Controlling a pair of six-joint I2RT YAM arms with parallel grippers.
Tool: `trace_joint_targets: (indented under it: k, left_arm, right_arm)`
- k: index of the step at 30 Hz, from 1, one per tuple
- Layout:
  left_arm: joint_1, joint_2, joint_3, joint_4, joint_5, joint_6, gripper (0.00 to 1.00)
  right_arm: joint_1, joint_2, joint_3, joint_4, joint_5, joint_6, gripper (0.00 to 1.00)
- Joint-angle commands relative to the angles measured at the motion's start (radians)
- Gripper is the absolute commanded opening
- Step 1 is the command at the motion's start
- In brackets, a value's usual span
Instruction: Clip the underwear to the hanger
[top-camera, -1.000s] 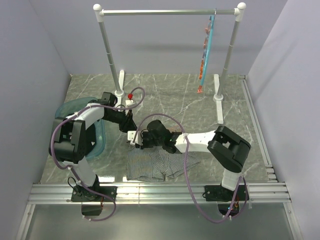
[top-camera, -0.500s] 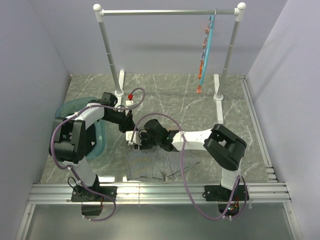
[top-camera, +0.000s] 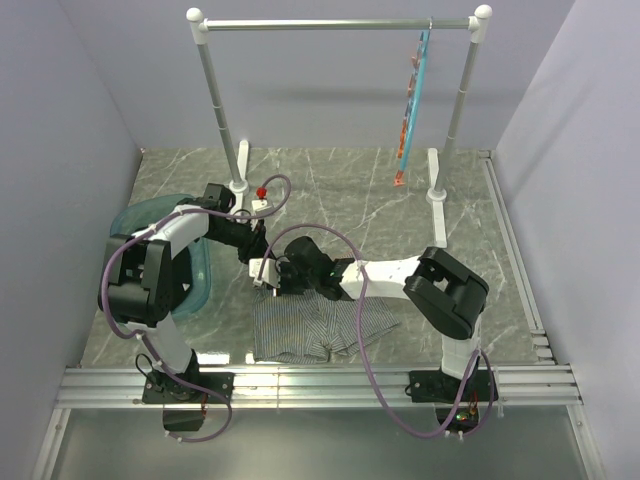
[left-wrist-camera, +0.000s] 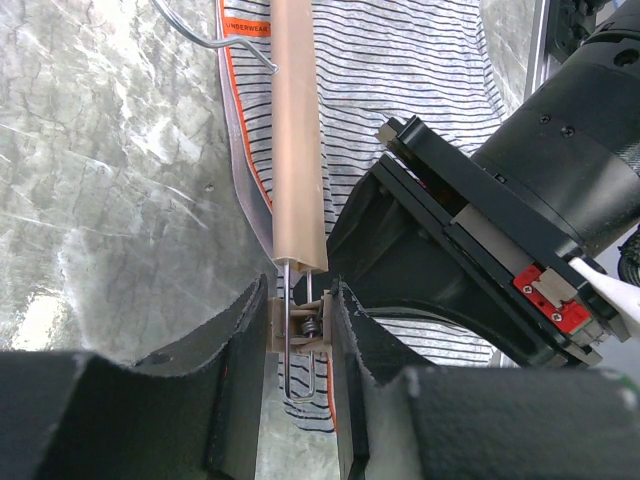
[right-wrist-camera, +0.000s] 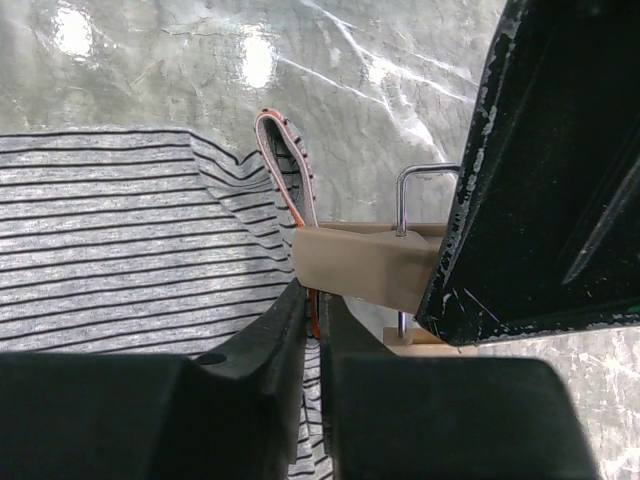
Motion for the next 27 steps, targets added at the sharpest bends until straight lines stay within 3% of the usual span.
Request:
trace_joint_targets:
  k: [1,4,27]
  left_arm:
    - [-0.008,0.008,0.041,-0.029,0.029,0.022,0.0]
    - [-0.01,0.007,0.037,-0.036,0.028,0.027,0.01]
    - [-0.011,-0.018,-0.02,0.024,0.012,-0.03,0.02]
  right_arm:
    - [-0.003,0.0,0.019,0.011,-0.003,0.0,0.1]
    - [-0.003,-0.002,0.019,0.017,0.0,0.003,0.0]
    - [-0.029,-0.043,0.016,0.043,-0.054,0.109,0.0]
